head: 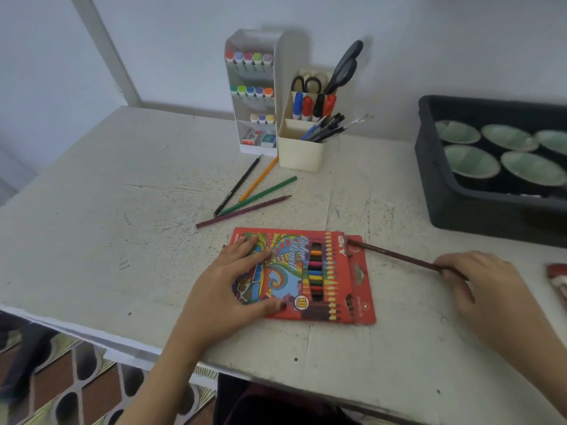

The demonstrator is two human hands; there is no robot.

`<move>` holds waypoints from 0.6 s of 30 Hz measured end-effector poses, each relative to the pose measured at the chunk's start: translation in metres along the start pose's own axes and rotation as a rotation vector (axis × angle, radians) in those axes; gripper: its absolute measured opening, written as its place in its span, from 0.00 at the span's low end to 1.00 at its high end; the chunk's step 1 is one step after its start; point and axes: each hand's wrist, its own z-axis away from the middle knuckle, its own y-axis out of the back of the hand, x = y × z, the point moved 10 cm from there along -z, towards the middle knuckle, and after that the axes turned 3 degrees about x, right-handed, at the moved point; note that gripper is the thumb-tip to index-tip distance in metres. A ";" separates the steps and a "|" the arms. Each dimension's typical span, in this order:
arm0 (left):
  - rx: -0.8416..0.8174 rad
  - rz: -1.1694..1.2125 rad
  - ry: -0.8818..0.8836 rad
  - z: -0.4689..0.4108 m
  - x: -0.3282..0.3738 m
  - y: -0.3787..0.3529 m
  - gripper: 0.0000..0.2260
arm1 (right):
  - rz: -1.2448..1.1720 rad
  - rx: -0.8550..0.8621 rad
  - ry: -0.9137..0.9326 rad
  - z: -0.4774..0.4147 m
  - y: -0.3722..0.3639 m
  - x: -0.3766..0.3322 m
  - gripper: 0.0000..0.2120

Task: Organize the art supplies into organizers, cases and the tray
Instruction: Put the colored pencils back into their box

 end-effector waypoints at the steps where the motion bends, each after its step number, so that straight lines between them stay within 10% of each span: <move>1: -0.004 0.001 0.000 0.000 0.000 -0.001 0.34 | -0.005 0.014 0.002 0.002 0.001 0.001 0.12; 18: -0.016 -0.011 -0.003 0.004 0.004 -0.001 0.34 | -0.012 0.084 0.146 -0.036 -0.020 -0.074 0.13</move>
